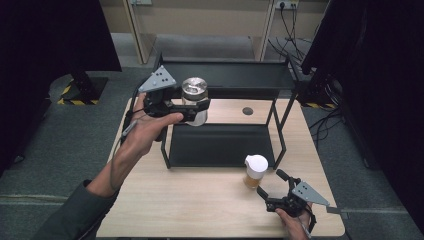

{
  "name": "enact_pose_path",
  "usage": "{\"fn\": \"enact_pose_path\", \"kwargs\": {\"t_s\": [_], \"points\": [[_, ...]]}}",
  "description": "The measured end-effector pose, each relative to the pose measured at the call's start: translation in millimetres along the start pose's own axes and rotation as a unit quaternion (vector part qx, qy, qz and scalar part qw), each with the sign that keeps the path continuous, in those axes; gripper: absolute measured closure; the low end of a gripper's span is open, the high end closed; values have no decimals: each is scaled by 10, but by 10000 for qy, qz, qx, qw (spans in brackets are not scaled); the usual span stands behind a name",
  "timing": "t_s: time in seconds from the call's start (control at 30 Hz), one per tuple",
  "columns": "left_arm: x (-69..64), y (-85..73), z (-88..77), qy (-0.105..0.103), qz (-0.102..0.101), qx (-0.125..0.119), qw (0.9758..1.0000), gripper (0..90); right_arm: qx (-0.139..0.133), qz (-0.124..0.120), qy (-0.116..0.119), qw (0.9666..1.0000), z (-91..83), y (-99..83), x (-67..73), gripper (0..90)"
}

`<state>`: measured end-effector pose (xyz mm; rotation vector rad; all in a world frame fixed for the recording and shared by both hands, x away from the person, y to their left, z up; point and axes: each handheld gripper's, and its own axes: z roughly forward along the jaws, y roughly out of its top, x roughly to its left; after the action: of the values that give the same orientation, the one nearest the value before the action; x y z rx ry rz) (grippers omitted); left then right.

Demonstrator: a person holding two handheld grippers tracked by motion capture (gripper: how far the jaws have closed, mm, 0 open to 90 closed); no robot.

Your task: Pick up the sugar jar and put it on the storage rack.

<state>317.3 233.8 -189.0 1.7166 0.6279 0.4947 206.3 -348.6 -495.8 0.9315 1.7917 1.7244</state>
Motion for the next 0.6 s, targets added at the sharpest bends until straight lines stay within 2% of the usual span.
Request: {"fn": "enact_pose_path", "kwargs": {"t_s": [0.23,0.4,0.43,0.6], "points": [[54,161,75,173,23,-52,9998,313,1,3,-3,10000,-2,1,-2,5],[60,271,154,421,-26,24,9991,313,3,9,-1,10000,-1,0,-4,5],[61,293,167,465,-88,56,9989,313,1,4,-3,10000,-1,0,-3,5],[96,349,242,687,-121,15,9976,313,-3,4,1,10000,-2,1,-6,5]]}}
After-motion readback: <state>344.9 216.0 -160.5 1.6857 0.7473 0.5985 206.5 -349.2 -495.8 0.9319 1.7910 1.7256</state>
